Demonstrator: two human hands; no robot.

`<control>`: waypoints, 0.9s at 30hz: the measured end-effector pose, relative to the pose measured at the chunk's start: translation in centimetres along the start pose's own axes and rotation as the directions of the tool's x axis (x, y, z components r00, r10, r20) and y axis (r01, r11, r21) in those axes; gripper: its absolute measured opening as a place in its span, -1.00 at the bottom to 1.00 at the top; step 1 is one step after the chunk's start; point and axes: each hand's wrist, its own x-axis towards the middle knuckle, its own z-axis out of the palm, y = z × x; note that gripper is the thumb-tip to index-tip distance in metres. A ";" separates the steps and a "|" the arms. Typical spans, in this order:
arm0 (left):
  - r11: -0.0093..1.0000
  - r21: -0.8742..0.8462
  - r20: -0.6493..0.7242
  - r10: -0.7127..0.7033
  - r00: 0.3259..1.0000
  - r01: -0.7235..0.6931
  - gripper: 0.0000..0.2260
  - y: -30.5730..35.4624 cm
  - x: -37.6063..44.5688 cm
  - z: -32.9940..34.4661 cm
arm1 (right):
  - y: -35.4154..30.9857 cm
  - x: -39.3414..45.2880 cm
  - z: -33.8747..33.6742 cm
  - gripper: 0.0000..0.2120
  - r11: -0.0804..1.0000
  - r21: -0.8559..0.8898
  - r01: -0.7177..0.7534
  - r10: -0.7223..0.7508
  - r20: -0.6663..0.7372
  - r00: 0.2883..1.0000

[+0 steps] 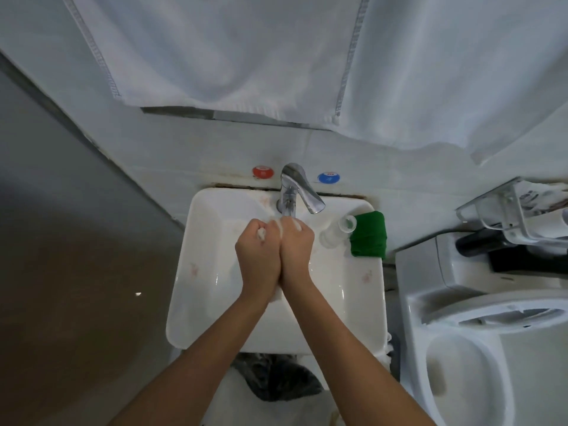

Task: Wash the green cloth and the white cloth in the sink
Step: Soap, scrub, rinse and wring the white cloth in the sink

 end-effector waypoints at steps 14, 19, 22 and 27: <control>0.980 0.151 0.297 0.081 0.952 -0.130 -0.83 0.2 2.0 -3.7 | 0.1 -0.3 -6.4 -0.67 0.958 -0.150 0.242 -0.201 0.247 0.948; 0.977 0.143 0.345 0.103 0.933 -0.161 -0.82 0.9 0.9 -3.6 | -0.7 -0.4 -4.9 -0.74 0.991 -0.048 0.128 -0.125 0.074 0.989; 0.996 0.050 0.281 0.059 0.958 -0.076 -0.77 1.2 -1.9 -1.8 | -1.8 -0.7 -2.1 -0.79 0.976 0.213 -0.034 0.034 0.003 0.999; 0.993 0.014 -0.001 0.114 0.994 -0.114 -0.69 0.9 0.1 -1.8 | -0.4 -3.4 -0.2 -0.66 0.977 0.210 -0.042 0.033 0.048 0.998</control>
